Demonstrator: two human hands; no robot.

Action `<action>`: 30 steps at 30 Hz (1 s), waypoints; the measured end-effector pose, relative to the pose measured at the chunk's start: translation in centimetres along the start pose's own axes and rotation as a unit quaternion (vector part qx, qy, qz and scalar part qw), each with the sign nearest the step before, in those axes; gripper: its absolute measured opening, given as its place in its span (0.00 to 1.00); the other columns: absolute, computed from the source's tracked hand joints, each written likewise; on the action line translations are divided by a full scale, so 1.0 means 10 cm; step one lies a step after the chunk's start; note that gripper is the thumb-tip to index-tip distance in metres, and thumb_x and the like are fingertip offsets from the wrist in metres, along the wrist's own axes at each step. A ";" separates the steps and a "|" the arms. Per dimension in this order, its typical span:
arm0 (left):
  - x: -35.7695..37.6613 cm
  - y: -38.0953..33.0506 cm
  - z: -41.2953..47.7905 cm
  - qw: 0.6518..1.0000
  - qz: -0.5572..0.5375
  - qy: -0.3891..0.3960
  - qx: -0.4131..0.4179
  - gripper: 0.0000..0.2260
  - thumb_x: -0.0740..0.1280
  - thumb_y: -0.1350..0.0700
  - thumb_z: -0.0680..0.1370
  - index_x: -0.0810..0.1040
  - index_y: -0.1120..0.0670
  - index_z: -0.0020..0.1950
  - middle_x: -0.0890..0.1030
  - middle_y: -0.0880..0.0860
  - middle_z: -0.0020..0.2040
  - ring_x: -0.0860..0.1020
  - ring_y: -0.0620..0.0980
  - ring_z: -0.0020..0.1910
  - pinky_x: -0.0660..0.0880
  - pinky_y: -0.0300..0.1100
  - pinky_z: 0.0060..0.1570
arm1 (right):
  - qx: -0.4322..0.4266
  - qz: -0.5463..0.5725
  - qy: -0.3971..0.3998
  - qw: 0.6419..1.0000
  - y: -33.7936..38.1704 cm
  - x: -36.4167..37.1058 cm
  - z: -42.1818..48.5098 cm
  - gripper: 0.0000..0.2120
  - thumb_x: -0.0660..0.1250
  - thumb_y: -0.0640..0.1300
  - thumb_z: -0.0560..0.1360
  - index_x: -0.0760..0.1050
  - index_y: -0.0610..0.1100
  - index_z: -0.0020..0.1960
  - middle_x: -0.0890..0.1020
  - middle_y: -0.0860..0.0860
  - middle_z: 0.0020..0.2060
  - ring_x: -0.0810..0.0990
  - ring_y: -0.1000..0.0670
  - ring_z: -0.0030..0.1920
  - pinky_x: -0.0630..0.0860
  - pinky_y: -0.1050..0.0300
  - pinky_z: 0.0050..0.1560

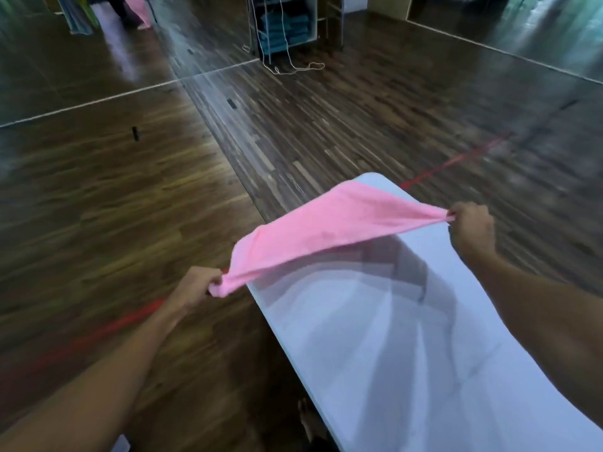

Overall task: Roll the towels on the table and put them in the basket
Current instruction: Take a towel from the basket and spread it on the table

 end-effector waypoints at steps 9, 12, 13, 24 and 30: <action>1.43 0.03 -0.07 0.993 0.117 0.029 0.006 0.25 0.54 0.41 0.69 0.80 0.60 0.39 0.81 0.51 0.41 0.75 0.47 0.45 0.74 0.45 0.48 | -0.123 -0.209 0.145 0.959 -0.93 0.83 -0.56 0.07 0.70 0.28 0.62 0.79 0.36 0.38 0.80 0.39 0.34 0.77 0.37 0.38 0.74 0.48 0.39; 1.68 0.03 -0.02 0.953 0.301 0.008 0.033 0.19 0.51 0.45 0.72 0.77 0.54 0.37 0.79 0.47 0.37 0.73 0.48 0.49 0.66 0.46 0.49 | -0.155 -0.251 0.176 0.939 -1.02 1.06 -0.48 0.05 0.66 0.32 0.69 0.80 0.35 0.44 0.80 0.39 0.42 0.77 0.37 0.45 0.72 0.48 0.45; 1.75 -0.01 -0.02 0.941 0.333 -0.012 0.051 0.17 0.52 0.46 0.73 0.75 0.52 0.34 0.78 0.47 0.35 0.73 0.48 0.49 0.65 0.46 0.50 | -0.163 -0.249 0.187 0.936 -1.03 1.12 -0.45 0.06 0.65 0.33 0.70 0.80 0.34 0.45 0.80 0.38 0.43 0.77 0.37 0.46 0.72 0.47 0.46; 2.11 -0.32 0.37 0.890 0.452 -0.023 -0.060 0.15 0.49 0.46 0.83 0.69 0.43 0.66 0.79 0.47 0.57 0.73 0.55 0.60 0.60 0.59 0.64 | -0.073 -0.218 0.259 0.938 -0.73 1.37 -0.13 0.34 0.42 0.69 0.74 0.70 0.50 0.65 0.74 0.43 0.57 0.73 0.40 0.56 0.65 0.45 0.55; 2.16 -0.31 0.76 0.879 0.460 -0.105 -0.067 0.22 0.53 0.43 0.82 0.80 0.56 0.54 0.78 0.53 0.55 0.73 0.53 0.55 0.65 0.50 0.61 | -0.182 -0.102 0.209 0.955 -0.28 1.67 0.10 0.14 0.64 0.36 0.75 0.70 0.37 0.60 0.68 0.40 0.58 0.69 0.39 0.58 0.73 0.44 0.53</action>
Point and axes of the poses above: each hand's wrist, its own z-axis towards the middle knuckle, its own x-axis out of the palm, y = z × x, the point moved 3 cm from there along z, towards the middle knuckle
